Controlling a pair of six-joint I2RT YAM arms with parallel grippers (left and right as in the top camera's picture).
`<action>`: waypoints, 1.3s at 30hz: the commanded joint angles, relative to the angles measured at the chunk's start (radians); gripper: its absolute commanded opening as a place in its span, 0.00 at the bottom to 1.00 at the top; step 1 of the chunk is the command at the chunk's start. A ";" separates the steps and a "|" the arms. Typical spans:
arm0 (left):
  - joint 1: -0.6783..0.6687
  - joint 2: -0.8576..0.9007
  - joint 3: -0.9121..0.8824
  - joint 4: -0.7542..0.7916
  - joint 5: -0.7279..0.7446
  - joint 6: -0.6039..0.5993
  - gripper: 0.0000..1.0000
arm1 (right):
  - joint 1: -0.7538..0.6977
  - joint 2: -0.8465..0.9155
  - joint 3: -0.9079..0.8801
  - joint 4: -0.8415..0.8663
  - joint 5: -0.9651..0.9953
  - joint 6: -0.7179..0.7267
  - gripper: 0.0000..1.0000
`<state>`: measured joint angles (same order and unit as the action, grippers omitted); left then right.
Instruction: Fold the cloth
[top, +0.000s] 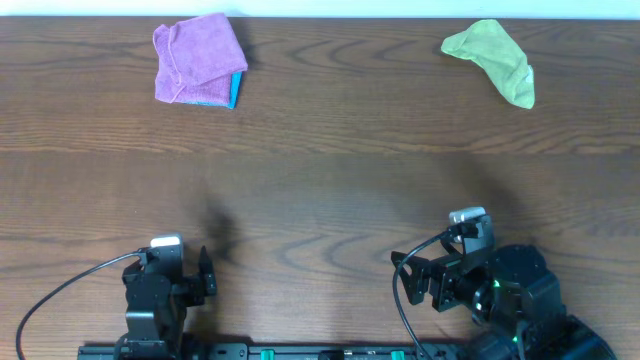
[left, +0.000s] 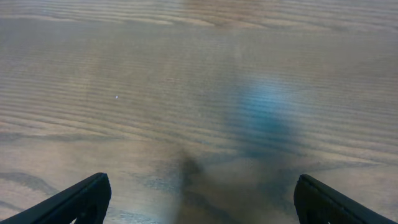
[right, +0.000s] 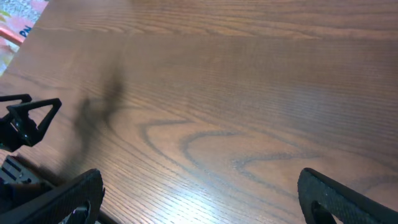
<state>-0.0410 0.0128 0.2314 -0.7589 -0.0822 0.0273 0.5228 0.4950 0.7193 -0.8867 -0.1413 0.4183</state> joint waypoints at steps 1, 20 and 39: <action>0.004 -0.010 -0.031 -0.002 0.005 0.014 0.95 | -0.005 -0.006 -0.002 0.000 0.003 0.015 0.99; 0.004 -0.009 -0.060 -0.003 0.012 0.014 0.95 | -0.005 -0.006 -0.002 0.000 0.003 0.015 0.99; 0.004 -0.009 -0.060 -0.003 0.012 0.014 0.95 | -0.075 -0.050 -0.047 0.011 0.251 -0.178 0.99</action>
<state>-0.0410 0.0120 0.1913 -0.7544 -0.0784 0.0273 0.4763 0.4683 0.7010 -0.8867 -0.0029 0.3599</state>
